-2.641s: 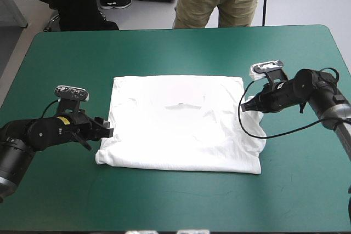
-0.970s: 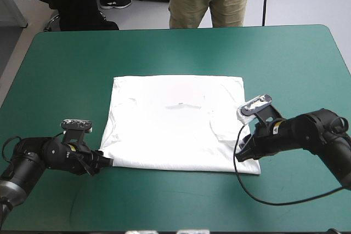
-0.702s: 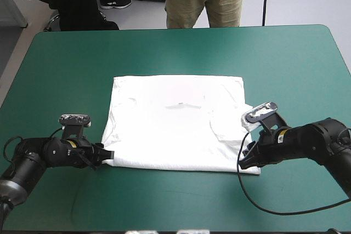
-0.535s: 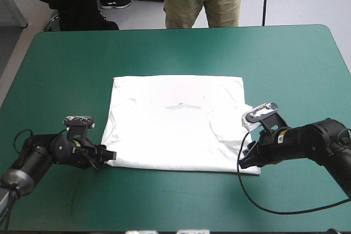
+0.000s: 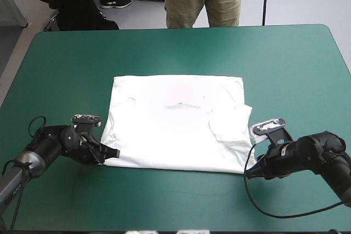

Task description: Fold the cloth

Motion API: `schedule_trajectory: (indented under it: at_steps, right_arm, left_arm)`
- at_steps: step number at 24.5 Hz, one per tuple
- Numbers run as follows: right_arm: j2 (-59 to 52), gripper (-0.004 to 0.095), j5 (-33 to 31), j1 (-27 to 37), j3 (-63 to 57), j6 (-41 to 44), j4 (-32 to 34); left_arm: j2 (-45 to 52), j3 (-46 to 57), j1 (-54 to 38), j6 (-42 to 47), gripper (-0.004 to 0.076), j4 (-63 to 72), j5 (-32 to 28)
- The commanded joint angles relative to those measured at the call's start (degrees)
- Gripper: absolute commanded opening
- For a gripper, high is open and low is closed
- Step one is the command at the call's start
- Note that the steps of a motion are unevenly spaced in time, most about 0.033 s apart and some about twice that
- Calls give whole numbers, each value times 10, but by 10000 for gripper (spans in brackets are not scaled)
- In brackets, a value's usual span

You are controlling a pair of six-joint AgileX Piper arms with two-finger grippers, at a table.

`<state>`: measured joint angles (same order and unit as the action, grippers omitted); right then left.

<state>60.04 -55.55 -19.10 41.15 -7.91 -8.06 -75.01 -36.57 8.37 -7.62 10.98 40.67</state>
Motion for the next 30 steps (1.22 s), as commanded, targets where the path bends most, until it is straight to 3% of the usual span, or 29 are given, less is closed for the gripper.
schedule_trajectory:
  at_steps: [1, 6, 13, 18, 21, 23, 28, 30]
  right_arm:
    - [-10, 364, 33, 6, -11, -13, -53]
    - [-9, 366, 44, 6, -16, -31, -94]
    - [19, 367, 64, 6, -16, 3, -37]
    - [84, 464, 99, 6, -21, -3, -41]
    - [123, 407, 89, 6, -22, -13, -45]
    - [133, 326, 82, 6, -22, -36, -59]
    - [137, 9, 60, 6, -22, -97, -103]
    - [131, -11, 50, 6, -22, -99, -101]
  left_arm:
    - [-4, -1, 2, -3, -14, 7, 3]
    - [-4, -1, 2, -8, -15, 7, 12]
    - [-4, -1, 2, -13, -15, 7, 16]
    - [-4, -1, 2, -13, -15, 7, 18]
    - [-4, -1, 2, -13, -15, 7, 18]
    - [-4, -1, 2, -13, -15, 7, 18]
    - [-4, -1, 2, -17, -15, 7, 19]
    - [-4, -1, 2, -24, -15, 7, 22]
